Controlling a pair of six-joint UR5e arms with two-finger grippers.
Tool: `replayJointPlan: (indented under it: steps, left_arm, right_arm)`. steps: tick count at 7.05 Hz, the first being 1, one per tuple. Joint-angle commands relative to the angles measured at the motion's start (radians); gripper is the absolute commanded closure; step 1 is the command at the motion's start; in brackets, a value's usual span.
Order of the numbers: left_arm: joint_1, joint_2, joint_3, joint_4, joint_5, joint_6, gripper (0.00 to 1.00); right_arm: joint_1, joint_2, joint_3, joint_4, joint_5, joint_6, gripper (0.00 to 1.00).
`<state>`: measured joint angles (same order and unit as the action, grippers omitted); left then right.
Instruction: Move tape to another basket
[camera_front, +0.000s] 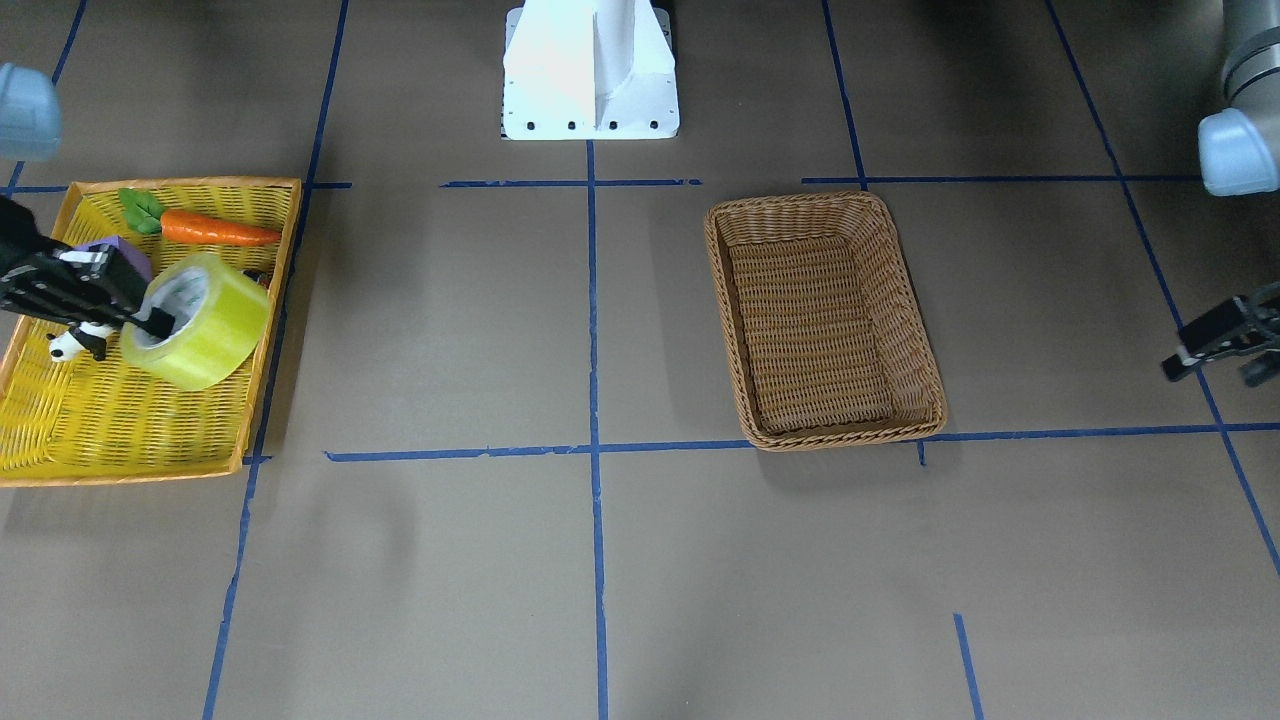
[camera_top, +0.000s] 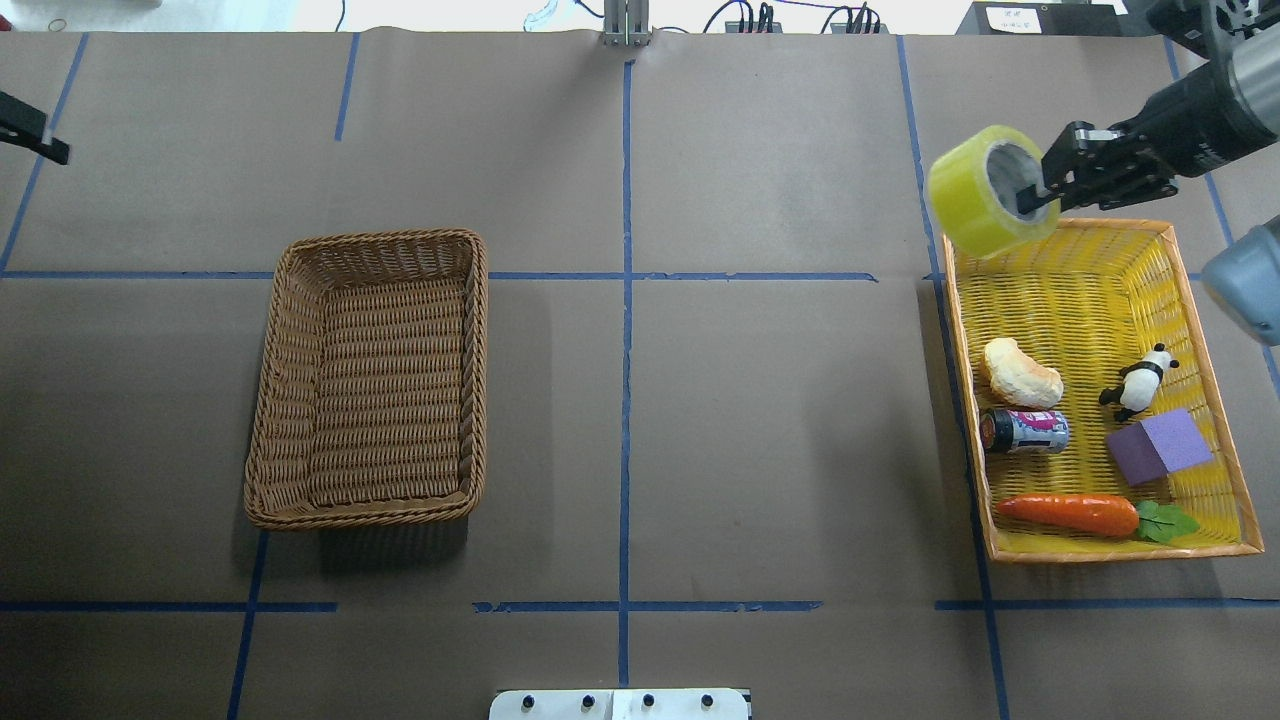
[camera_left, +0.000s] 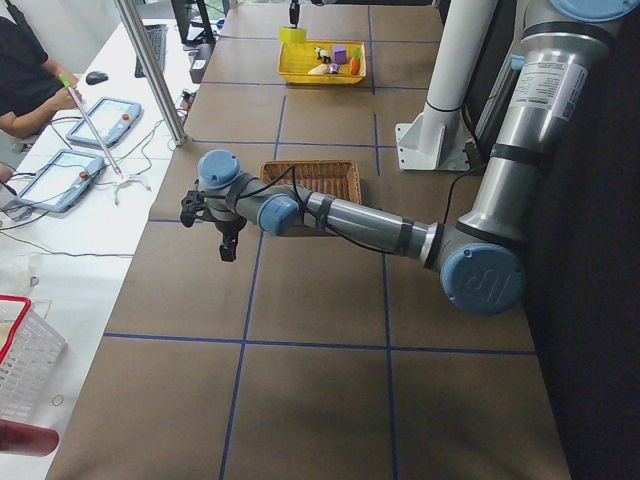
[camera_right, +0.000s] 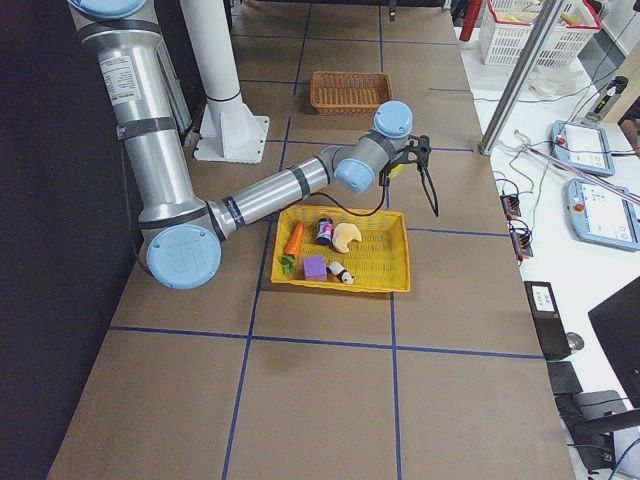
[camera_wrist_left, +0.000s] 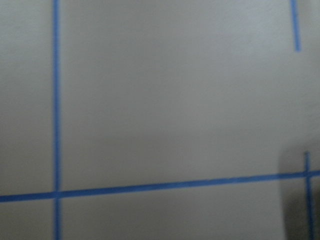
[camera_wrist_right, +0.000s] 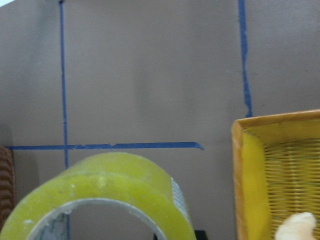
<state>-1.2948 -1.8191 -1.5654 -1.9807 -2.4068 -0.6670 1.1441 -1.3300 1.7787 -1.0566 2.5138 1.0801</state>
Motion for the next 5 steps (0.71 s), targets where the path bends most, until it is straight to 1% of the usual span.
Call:
replayJointPlan:
  steps: [1,2,3,4,5]
  left_arm:
    - [0.095,-0.028,-0.001,-0.282,0.0,-0.378,0.0]
    - [0.132,-0.035,-0.007,-0.391,0.0,-0.517,0.0]
    - [0.146,-0.034,-0.013,-0.503,0.002,-0.654,0.0]
    - [0.178,-0.034,-0.016,-0.655,0.006,-0.842,0.0]
    - [0.225,-0.035,-0.016,-0.811,0.011,-1.035,0.0]
  right_arm:
    - [-0.135,0.006,0.001,0.345,-0.169,0.406,0.99]
    - [-0.241,0.005,0.004,0.494,-0.302,0.567,0.99]
    - [-0.359,0.005,0.008,0.626,-0.476,0.707,0.99]
    - [-0.448,0.005,0.011,0.706,-0.597,0.777,0.99]
    - [-0.493,0.006,0.013,0.752,-0.613,0.785,0.99]
